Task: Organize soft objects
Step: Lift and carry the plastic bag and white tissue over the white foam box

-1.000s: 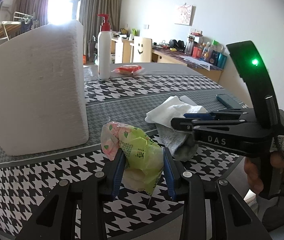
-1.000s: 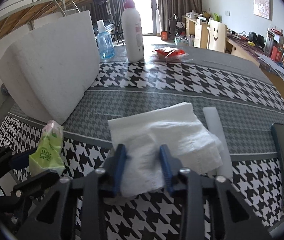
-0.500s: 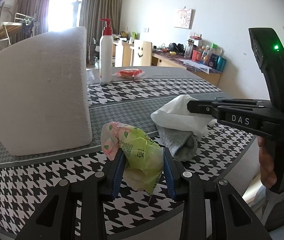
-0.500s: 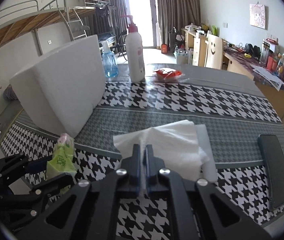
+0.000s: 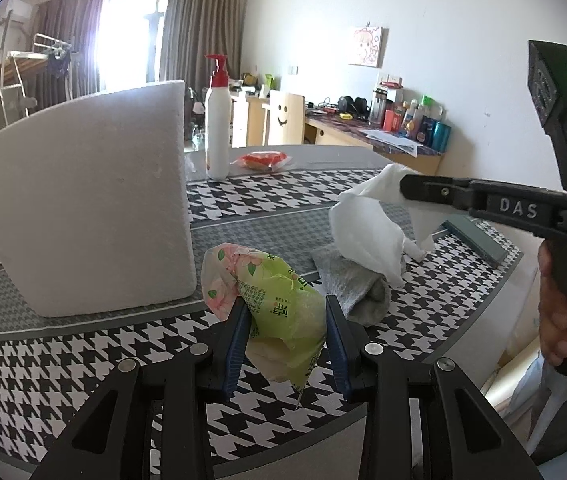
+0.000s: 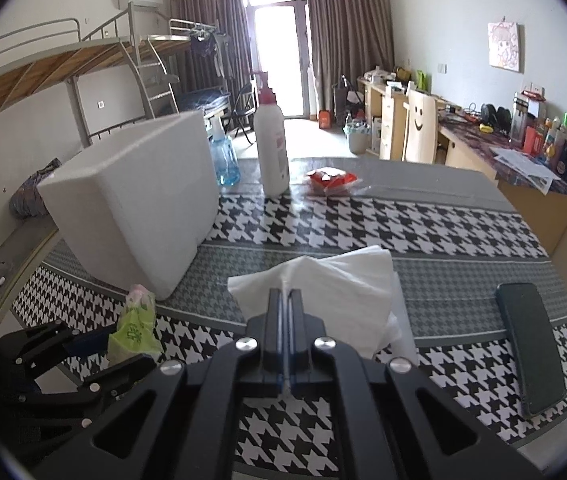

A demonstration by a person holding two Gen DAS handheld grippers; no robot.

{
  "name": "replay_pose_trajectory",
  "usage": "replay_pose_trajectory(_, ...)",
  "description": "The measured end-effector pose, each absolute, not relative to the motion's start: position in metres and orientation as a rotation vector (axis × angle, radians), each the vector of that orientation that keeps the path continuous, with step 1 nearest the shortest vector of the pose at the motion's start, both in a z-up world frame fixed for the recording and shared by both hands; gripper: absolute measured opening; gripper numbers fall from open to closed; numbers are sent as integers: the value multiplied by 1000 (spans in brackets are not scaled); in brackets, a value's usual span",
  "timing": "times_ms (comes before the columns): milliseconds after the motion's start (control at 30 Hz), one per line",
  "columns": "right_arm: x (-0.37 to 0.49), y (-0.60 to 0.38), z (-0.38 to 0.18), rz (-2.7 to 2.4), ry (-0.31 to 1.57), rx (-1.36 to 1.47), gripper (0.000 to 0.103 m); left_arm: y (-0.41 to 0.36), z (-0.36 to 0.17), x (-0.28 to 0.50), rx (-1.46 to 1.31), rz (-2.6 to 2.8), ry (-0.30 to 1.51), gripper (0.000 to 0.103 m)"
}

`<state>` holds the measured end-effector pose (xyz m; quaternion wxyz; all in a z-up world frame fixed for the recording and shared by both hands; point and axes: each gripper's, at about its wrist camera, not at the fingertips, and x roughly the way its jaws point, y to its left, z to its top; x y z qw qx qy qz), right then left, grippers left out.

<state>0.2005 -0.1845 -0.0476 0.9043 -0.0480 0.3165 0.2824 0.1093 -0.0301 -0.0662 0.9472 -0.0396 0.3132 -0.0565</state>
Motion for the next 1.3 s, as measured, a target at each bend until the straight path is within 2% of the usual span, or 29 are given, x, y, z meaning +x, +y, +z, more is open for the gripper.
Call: replay_pose_trajectory(1300,172,-201,8,581,451,-29,4,-32,4,89,19,-166,442,38)
